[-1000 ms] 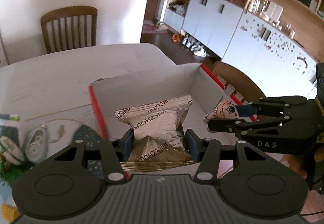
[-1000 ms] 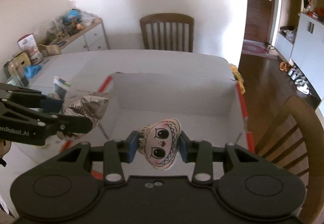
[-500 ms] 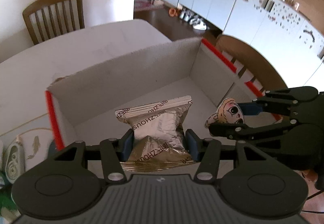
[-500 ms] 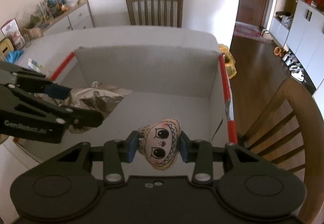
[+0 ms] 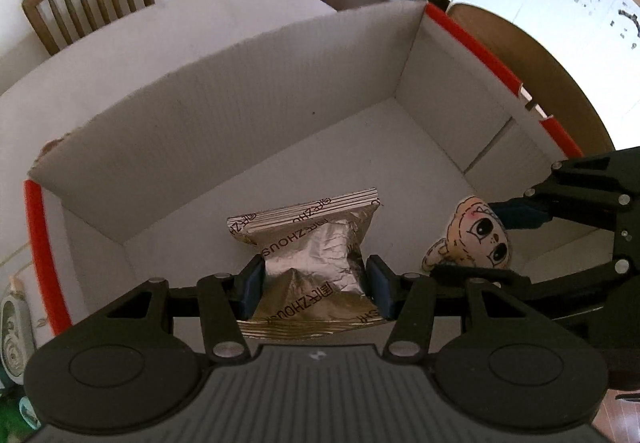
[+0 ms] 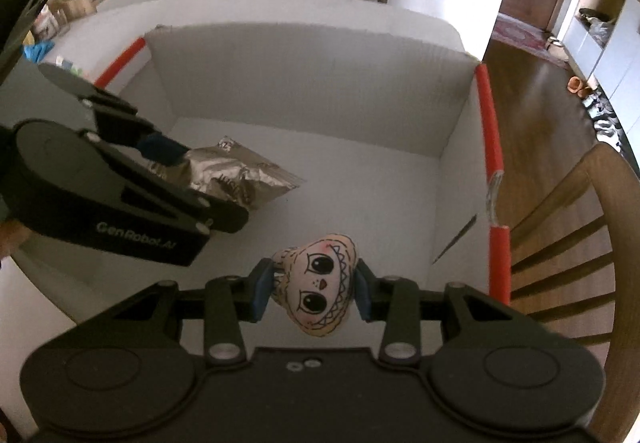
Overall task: Organize objects
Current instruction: 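Carry the foil bag and cartoon toy into the red box and release both, then withdraw both tools from the box back toward the table clutter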
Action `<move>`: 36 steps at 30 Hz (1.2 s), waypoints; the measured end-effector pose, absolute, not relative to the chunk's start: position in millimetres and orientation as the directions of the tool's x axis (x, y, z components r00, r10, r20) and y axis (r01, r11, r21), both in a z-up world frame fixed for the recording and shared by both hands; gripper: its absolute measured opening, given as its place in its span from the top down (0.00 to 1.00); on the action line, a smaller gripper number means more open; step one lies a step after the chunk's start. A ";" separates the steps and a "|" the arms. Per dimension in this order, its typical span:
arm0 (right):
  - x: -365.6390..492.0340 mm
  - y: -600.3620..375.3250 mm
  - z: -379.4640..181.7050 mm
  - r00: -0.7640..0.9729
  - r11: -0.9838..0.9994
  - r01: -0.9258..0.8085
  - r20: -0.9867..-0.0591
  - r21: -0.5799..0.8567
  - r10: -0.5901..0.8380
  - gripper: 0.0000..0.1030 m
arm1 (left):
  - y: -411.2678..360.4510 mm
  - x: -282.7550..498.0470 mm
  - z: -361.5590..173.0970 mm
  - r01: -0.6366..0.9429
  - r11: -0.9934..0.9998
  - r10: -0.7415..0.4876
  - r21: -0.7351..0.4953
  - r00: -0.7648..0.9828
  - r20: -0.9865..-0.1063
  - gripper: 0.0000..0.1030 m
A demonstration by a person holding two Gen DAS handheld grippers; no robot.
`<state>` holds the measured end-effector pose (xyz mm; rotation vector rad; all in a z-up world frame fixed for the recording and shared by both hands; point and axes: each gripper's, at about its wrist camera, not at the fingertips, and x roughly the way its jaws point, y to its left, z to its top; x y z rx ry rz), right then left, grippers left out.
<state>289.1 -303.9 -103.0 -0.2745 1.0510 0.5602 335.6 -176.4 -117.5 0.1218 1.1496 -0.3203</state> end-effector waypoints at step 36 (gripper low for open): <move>242.3 -306.0 -30.7 0.464 0.825 -0.554 -0.781 0.111 0.417 0.54 | -128.0 280.6 -38.7 0.297 0.935 -0.330 -0.194 0.528 -0.783 0.38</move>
